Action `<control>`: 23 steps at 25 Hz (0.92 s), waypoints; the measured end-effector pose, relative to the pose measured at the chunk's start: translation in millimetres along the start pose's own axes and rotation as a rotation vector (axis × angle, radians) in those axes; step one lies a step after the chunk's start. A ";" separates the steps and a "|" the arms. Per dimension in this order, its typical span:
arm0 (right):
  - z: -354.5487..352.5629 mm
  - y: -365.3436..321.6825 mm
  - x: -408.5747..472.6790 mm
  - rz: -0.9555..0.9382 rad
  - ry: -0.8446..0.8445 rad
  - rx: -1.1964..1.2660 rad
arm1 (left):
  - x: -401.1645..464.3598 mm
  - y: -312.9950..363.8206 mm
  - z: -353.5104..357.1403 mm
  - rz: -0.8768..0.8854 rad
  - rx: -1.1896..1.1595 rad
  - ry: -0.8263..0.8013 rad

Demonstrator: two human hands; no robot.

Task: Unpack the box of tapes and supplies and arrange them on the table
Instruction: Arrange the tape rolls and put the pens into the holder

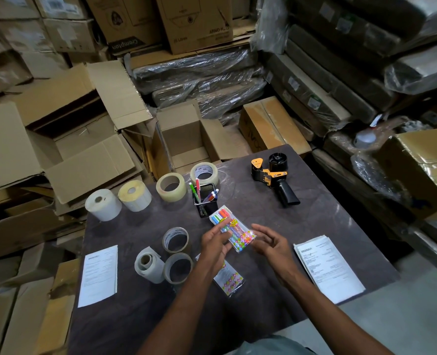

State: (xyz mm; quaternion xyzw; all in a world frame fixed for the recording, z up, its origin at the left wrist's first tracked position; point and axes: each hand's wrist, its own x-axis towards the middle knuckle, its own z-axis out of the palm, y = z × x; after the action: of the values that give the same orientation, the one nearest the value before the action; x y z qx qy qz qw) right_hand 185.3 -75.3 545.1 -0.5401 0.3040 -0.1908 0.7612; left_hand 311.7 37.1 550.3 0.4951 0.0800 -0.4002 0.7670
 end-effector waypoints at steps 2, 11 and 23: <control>-0.7 -0.1 0.8 -0.039 -0.001 -0.033 | 1.7 0.1 -1.9 -0.007 -0.004 -0.002; -4.2 4.7 3.1 -0.091 -0.010 -0.203 | 1.5 4.5 3.4 0.001 -0.031 0.028; 0.6 -2.9 2.2 0.458 0.037 0.588 | -0.5 6.1 8.9 0.235 0.099 0.082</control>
State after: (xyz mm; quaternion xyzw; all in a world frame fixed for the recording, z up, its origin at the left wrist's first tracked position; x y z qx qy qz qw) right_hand 187.5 -77.3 547.4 -0.2130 0.3629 -0.1047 0.9011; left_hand 313.2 31.2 559.2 0.5540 0.0329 -0.2906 0.7795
